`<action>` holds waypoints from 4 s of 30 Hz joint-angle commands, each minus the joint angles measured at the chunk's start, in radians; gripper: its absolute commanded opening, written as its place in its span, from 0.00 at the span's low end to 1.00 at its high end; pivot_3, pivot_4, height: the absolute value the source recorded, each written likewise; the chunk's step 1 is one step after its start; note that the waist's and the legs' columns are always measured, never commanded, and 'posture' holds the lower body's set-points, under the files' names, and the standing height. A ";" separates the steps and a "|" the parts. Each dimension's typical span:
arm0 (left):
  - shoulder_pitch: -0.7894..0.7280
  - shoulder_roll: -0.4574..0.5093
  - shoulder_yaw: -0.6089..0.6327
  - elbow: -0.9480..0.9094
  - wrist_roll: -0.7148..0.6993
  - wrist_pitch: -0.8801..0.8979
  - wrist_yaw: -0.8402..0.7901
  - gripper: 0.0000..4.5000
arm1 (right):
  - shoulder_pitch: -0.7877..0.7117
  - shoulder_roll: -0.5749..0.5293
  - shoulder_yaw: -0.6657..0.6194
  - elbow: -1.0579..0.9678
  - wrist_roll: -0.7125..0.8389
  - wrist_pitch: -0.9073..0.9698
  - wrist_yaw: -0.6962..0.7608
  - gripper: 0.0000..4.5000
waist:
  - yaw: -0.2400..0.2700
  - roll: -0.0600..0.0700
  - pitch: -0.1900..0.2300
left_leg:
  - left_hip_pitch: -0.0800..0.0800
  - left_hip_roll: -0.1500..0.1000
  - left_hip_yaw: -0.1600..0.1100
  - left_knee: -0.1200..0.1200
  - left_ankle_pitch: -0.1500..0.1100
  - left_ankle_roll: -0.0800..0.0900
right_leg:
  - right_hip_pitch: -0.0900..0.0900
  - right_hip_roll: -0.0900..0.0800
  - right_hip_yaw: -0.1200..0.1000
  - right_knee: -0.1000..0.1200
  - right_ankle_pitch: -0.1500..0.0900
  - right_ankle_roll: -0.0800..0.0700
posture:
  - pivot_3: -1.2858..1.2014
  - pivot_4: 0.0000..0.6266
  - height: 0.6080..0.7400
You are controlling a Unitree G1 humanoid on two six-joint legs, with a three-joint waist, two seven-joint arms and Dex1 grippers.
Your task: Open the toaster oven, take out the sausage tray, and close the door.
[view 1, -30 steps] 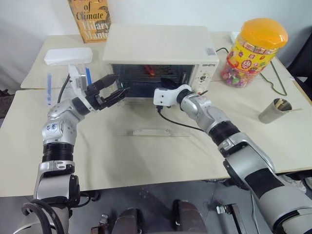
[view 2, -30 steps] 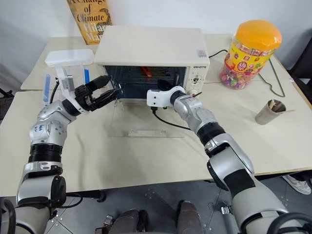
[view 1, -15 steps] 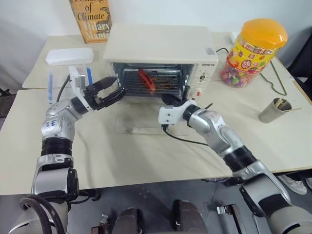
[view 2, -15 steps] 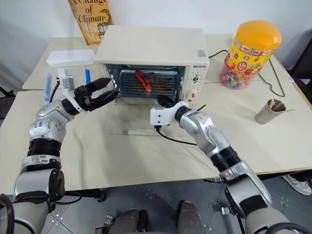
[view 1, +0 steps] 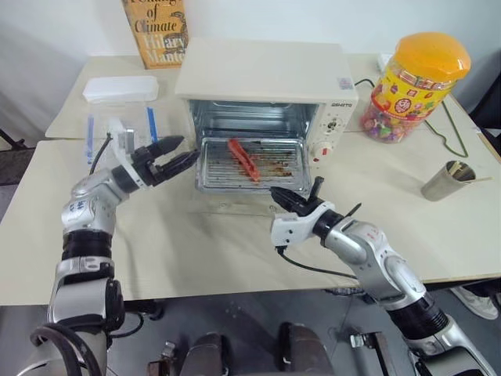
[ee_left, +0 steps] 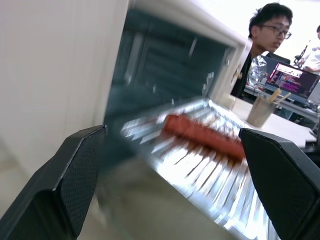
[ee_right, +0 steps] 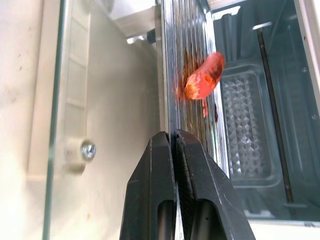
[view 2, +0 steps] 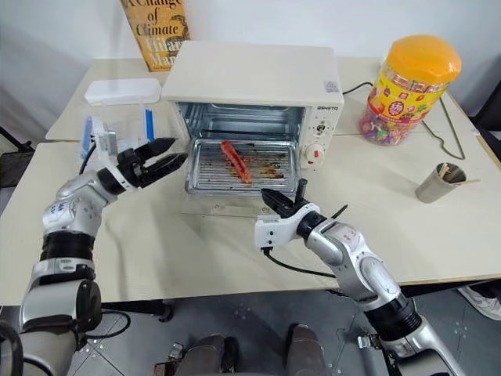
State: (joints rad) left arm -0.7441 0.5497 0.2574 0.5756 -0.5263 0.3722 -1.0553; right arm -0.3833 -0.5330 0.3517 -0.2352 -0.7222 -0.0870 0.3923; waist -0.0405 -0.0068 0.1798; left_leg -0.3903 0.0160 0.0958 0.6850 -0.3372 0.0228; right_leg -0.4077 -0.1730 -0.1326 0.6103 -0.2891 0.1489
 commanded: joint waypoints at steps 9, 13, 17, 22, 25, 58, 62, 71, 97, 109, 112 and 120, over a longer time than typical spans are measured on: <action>0.099 0.088 0.117 -0.410 -0.285 0.737 0.282 1.00 | 0.024 -0.024 -0.046 -0.134 0.022 -0.070 0.022 0.01 | 0.016 0.000 0.000 | 0.000 0.000 -0.004 0.002 0.000 0.000 | 0.002 0.000 0.002 0.000 0.000 0.000 | 0.52 0.24 1.00; 0.059 0.077 0.163 -0.404 -0.361 0.888 0.347 1.00 | 0.003 -0.028 -0.039 -0.134 0.057 -0.100 0.073 0.01 | 0.014 0.000 0.000 | 0.002 0.000 -0.004 0.003 0.000 0.000 | 0.002 0.000 0.003 0.000 0.000 0.000 | 0.52 0.24 1.00; 0.046 0.037 0.198 -0.397 -0.411 1.011 0.421 0.92 | -0.025 -0.038 -0.035 -0.098 0.097 -0.147 0.108 0.00 | 0.013 -0.001 0.000 | 0.002 0.000 -0.004 0.003 0.000 0.000 | 0.002 0.000 0.004 0.000 0.000 0.000 | 0.52 0.24 1.00; 0.050 0.008 0.243 -0.406 -0.464 1.143 0.473 0.60 | -0.044 -0.043 -0.041 -0.078 0.124 -0.173 0.133 0.00 | 0.012 -0.001 0.000 | 0.002 0.000 -0.004 0.003 0.000 0.000 | 0.002 0.000 0.004 0.000 0.000 0.000 | 0.52 0.24 1.00; 0.051 -0.009 0.286 -0.401 -0.472 1.168 0.512 0.40 | -0.054 -0.051 -0.049 -0.068 0.134 -0.187 0.143 0.00 | 0.013 -0.001 0.000 | 0.003 0.000 -0.004 0.002 0.000 0.000 | 0.002 0.000 0.004 0.001 0.000 0.000 | 0.52 0.24 1.00; 0.723 -0.036 0.661 -0.506 -1.446 0.944 1.105 0.00 | 0.097 -0.173 -0.359 0.350 0.844 -0.201 0.440 0.84 | 0.010 -0.003 0.000 | 0.021 0.005 -0.003 -0.004 -0.003 -0.002 | 0.015 -0.002 0.014 -0.001 0.000 -0.001 | 0.52 0.24 1.00; 0.840 -0.217 0.725 -0.720 -1.446 0.754 1.158 0.00 | 0.088 -0.152 -0.360 0.400 0.972 -0.134 0.576 0.55 | 0.022 -0.003 0.000 | 0.021 0.005 -0.003 -0.001 -0.003 -0.002 | 0.021 -0.001 0.016 -0.010 -0.001 -0.001 | 0.52 0.24 1.00; 0.765 -0.389 0.729 -0.907 -1.446 0.430 1.408 0.00 | -0.044 -0.086 -0.329 0.634 1.053 -0.083 0.807 0.01 | 0.038 -0.004 -0.002 | 0.022 0.000 -0.003 0.001 -0.005 -0.001 | 0.026 0.001 0.015 -0.015 0.000 0.000 | 0.52 0.24 1.00; 0.828 -0.440 0.565 -0.994 -1.446 0.454 1.376 0.00 | -0.130 -0.062 -0.579 0.233 1.408 0.338 0.638 0.04 | 0.052 -0.004 -0.002 | 0.020 0.004 -0.003 0.000 -0.007 -0.003 | 0.025 0.006 0.014 -0.019 0.000 -0.001 | 0.52 0.24 1.00; 0.786 -0.185 0.336 -0.806 -1.446 0.687 1.247 0.00 | 0.297 -0.251 -0.745 -0.009 1.382 0.359 0.706 0.87 | 0.065 -0.003 -0.002 | 0.021 0.003 -0.001 0.000 -0.009 -0.002 | 0.025 0.006 0.016 -0.020 0.000 -0.001 | 0.52 0.24 1.00; 0.749 -0.124 0.278 -0.749 -1.446 0.742 1.222 0.00 | 0.383 -0.259 -0.785 -0.052 1.377 0.348 0.709 0.99 | 0.065 -0.003 -0.002 | 0.021 0.003 0.000 0.000 -0.009 -0.002 | 0.024 0.006 0.017 -0.020 0.000 -0.001 | 0.52 0.24 1.00; 0.362 0.013 -0.062 -0.408 -1.355 0.913 1.140 0.00 | 0.691 -0.219 -0.958 -0.236 1.389 0.370 0.649 0.99 | 0.089 -0.001 -0.003 | 0.022 0.002 0.000 0.000 -0.008 -0.002 | 0.025 0.007 0.019 -0.020 0.000 0.000 | 0.52 0.24 1.00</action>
State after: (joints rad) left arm -0.3560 0.5666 0.2235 0.1394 -1.9056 1.2692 0.1281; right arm 0.3000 -0.7587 -0.5566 -0.4225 0.6407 0.2850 1.0604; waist 0.0487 -0.0081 0.1770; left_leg -0.3685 0.0179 0.0961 0.6847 -0.3454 0.0204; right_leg -0.3832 -0.1662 -0.1134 0.5908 -0.2890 0.1486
